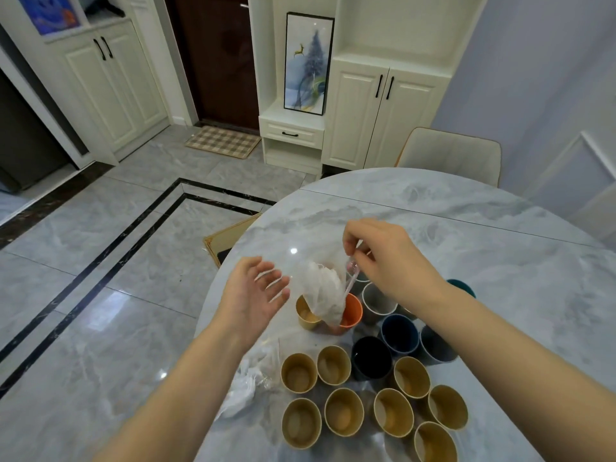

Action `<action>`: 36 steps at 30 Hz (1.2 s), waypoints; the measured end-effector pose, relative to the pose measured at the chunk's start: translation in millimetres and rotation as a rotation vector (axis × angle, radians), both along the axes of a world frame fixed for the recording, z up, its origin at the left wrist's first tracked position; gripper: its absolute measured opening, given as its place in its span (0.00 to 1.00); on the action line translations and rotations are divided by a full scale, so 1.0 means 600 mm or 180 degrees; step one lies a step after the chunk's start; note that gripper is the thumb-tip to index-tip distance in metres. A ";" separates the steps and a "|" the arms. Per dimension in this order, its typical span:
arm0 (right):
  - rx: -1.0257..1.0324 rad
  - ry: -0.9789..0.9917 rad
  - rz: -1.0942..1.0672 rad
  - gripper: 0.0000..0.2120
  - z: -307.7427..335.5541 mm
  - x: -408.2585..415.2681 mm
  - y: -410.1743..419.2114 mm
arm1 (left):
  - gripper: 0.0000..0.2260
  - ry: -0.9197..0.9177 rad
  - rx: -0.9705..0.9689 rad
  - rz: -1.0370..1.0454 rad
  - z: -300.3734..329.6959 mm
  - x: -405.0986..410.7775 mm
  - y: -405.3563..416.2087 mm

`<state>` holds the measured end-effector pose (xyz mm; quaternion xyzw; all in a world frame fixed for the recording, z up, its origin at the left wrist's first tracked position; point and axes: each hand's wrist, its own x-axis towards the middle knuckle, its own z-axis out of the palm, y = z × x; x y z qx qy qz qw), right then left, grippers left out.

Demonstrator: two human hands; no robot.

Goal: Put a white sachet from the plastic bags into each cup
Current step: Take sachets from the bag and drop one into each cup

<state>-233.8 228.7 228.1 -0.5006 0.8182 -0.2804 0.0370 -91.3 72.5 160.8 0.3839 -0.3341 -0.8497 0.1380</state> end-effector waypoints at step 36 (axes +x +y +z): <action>0.0473 -0.0872 -0.0275 0.09 -0.036 0.009 -0.017 | 0.20 0.0119 0.0233 0.0578 -0.091 -0.033 0.094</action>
